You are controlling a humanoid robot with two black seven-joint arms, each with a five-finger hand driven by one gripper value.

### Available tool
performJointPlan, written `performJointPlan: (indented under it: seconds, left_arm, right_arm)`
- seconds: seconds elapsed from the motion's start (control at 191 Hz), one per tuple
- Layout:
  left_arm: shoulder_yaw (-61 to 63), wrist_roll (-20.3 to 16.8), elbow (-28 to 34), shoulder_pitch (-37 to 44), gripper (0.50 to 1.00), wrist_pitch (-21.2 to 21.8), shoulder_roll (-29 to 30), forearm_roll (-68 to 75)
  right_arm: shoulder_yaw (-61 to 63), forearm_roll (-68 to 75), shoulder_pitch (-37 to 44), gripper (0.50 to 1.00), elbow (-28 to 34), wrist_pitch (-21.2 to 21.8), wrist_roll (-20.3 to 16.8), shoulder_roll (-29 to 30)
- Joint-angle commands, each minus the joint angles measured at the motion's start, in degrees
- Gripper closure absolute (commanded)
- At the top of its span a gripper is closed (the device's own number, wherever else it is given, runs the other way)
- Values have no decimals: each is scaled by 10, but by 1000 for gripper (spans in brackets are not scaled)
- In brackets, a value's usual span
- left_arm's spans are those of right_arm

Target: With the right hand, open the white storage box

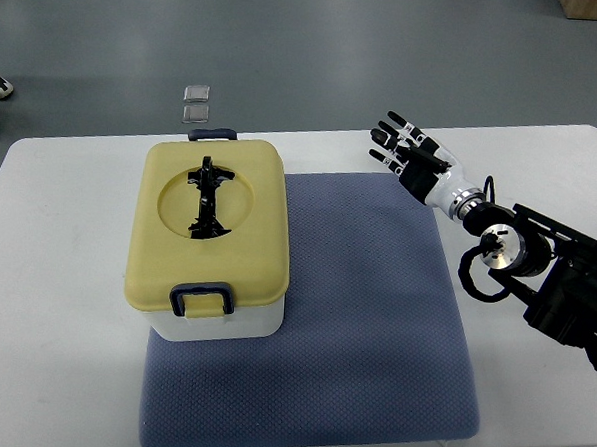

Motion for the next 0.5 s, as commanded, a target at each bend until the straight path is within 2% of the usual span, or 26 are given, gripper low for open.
performJointPlan:
  seconds: [0.0, 0.094, 0.497]
  left_arm:
    - [1, 0, 2, 0, 500, 2, 0, 0]
    - [0, 0, 0, 0, 500, 2, 0, 0]
    - [0, 0, 1, 0, 500, 1, 0, 0]
  right_arm:
    - [-1, -2, 1, 568, -1, -22, 0, -2]
    - [0, -1, 3, 568, -1, -34, 1, -7]
    - [5, -4, 19, 568, -1, -34, 7, -3]
